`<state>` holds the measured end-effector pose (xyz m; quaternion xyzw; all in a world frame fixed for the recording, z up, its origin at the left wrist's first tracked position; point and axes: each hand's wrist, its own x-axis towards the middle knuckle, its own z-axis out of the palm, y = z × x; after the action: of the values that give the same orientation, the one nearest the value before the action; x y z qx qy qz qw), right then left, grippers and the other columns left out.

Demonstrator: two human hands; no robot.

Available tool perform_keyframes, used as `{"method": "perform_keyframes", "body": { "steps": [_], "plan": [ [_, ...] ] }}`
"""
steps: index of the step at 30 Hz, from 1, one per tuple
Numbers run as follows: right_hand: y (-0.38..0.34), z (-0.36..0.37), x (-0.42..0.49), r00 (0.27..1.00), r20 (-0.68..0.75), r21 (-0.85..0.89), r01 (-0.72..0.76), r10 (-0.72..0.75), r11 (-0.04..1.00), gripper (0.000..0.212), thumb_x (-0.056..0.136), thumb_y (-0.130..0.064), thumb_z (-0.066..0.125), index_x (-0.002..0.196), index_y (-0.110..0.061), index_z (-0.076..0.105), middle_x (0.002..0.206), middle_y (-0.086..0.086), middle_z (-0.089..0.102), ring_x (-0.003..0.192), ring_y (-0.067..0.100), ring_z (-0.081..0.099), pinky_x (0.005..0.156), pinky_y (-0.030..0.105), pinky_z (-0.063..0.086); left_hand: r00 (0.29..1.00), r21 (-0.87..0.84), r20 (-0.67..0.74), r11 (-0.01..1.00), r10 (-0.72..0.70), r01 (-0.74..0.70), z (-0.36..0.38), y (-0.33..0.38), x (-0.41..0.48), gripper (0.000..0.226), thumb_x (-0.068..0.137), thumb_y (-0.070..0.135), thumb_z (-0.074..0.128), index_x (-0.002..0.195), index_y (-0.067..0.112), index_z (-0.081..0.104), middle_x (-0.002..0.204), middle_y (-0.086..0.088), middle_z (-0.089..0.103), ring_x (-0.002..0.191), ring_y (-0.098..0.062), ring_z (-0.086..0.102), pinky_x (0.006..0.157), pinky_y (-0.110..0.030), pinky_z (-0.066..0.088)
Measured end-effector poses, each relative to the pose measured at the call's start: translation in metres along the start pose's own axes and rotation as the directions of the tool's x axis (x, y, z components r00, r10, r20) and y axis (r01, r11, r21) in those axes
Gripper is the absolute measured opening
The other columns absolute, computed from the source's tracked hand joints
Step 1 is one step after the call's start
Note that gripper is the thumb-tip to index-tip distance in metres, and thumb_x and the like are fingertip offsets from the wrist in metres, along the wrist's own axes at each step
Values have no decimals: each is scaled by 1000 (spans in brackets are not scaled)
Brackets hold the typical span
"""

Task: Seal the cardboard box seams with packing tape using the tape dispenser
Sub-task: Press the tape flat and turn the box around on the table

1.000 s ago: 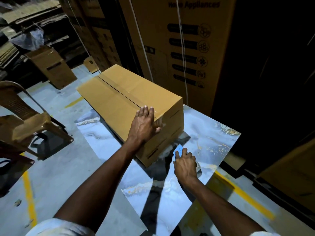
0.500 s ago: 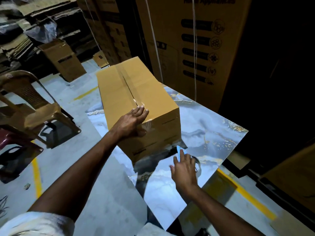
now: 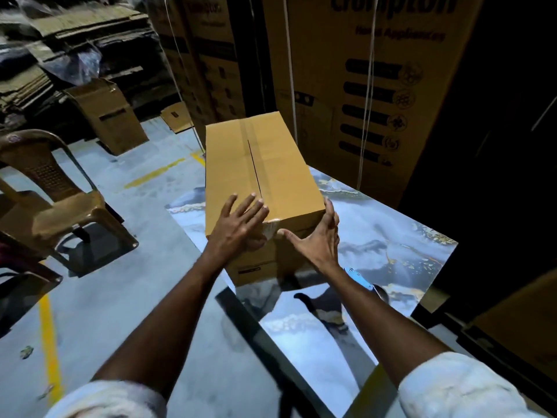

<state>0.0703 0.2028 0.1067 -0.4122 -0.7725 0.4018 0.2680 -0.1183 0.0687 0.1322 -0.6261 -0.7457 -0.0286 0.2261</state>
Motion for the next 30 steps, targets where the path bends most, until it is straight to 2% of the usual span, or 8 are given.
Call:
{"method": "perform_keyframes", "body": {
  "steps": [3,5,7,9,12,18,22,30],
  "plan": [
    [-8,15,-7,999,-33,121,-37,41,992,141,55,-78,79,155,-37,-11,163,12,16,148,35,23,118,60,27,875,-218,-184,886,-449,409,8,24,-44,109,78,74,66,157,5,35,164,-21,31,155,-36,22,125,-54,11],
    [-10,24,-13,993,-50,175,-95,105,980,146,53,-76,81,154,-40,-18,167,10,9,151,33,18,120,58,22,628,-515,-35,553,-777,655,5,40,-55,138,64,88,62,163,9,8,169,-24,8,158,-34,4,125,-51,3],
    [-11,29,-17,986,-56,200,-143,157,969,149,49,-82,78,154,-40,-20,168,10,9,151,33,19,121,57,20,471,-708,199,206,-859,675,-1,52,-49,150,54,83,75,163,22,-9,169,-23,2,158,-31,2,125,-53,11],
    [-14,32,-21,980,-66,215,-168,186,962,149,45,-89,73,154,-40,-16,166,11,16,149,34,24,120,57,22,449,-786,256,86,-856,613,-8,54,-42,149,53,76,82,163,28,-7,163,-22,15,152,-29,16,122,-56,24],
    [-31,34,-23,971,-124,252,-171,207,953,145,45,-92,69,154,-41,-12,161,12,26,144,36,32,117,58,30,453,-788,190,141,-871,600,-16,44,-38,143,55,75,83,162,25,3,155,-19,24,143,-22,23,117,-54,29],
    [-106,34,-29,903,-408,236,-39,136,971,133,56,-95,58,158,-35,-3,160,10,31,141,33,37,112,51,30,475,-743,-99,383,-874,549,-59,7,-17,113,78,80,64,160,22,13,151,-19,30,138,-35,35,108,-53,34],
    [-158,22,-20,836,-508,216,-110,208,970,136,49,-101,53,156,-35,1,144,18,41,129,36,39,105,50,32,426,-742,-177,405,-887,535,-97,-8,-3,98,85,80,49,160,24,19,149,-18,35,135,-37,38,106,-52,32],
    [-197,9,-22,840,-504,162,-138,202,977,147,43,-93,71,155,-34,-3,150,24,37,137,38,32,112,56,26,382,-714,-132,355,-915,603,-137,-32,11,115,70,93,51,159,29,19,133,-17,40,116,-33,43,93,-45,33]
  ]
}}
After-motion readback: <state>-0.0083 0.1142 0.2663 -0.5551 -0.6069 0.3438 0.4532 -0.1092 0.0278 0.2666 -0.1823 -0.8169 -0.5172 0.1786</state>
